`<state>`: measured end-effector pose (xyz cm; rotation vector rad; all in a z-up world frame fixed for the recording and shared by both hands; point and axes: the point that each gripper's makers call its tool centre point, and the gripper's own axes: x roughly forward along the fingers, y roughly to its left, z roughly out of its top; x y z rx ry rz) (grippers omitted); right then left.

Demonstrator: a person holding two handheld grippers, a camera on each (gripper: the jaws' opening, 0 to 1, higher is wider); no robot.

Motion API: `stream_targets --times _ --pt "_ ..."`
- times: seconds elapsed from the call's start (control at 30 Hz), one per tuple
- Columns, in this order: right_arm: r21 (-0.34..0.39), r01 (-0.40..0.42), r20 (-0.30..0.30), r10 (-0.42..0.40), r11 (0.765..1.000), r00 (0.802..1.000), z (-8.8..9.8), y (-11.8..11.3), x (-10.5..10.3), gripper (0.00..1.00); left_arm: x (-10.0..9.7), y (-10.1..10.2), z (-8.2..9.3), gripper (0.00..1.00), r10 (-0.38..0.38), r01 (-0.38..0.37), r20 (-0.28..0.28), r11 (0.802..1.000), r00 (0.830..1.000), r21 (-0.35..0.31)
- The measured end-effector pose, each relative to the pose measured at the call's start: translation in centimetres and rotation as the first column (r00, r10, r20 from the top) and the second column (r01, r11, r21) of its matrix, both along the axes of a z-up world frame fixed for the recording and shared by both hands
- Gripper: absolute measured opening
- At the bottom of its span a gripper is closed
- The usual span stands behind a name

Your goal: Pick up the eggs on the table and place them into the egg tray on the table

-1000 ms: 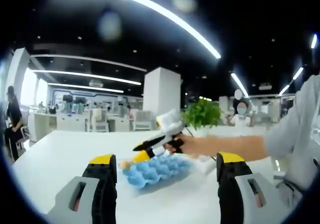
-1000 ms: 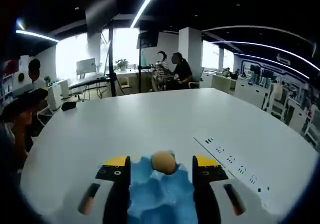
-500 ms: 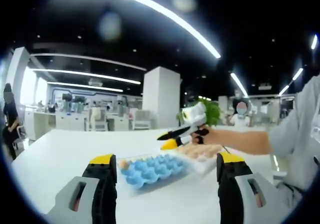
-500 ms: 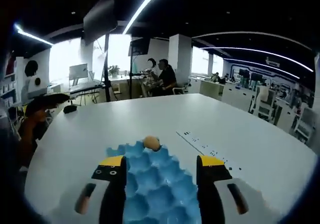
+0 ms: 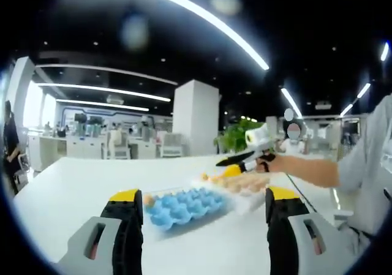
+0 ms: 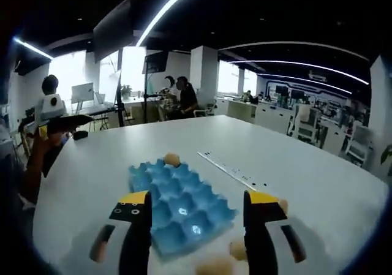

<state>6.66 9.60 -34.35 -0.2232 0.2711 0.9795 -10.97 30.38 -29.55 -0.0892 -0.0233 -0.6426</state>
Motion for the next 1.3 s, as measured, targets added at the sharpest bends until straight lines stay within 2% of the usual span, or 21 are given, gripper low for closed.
stream_targets --times 0.43,0.7,1.03,1.3 --pt "-0.017 0.081 -0.007 -0.081 0.997 0.997 -0.8 -4.9 -1.3 0.65 0.0 -0.5 -0.2 0.83 -0.01 0.01 -0.006 1.0 1.0 0.008" --pt "-0.025 0.125 -0.018 -0.125 0.992 0.992 -1.5 -7.5 -1.4 0.65 -0.2 -0.9 -0.1 0.83 -0.02 0.02 -0.004 1.0 1.0 0.008" --pt "-0.036 0.164 -0.039 -0.166 0.986 0.985 -2.8 -9.5 -1.6 0.66 -0.5 -0.8 0.1 0.84 -0.022 0.022 0.001 1.0 1.0 0.008" --pt "-0.045 0.18 -0.041 -0.182 0.983 0.982 -3.2 -10.0 -1.4 0.65 -0.8 -1.0 0.4 0.84 -0.035 0.035 0.008 0.999 0.999 0.002"
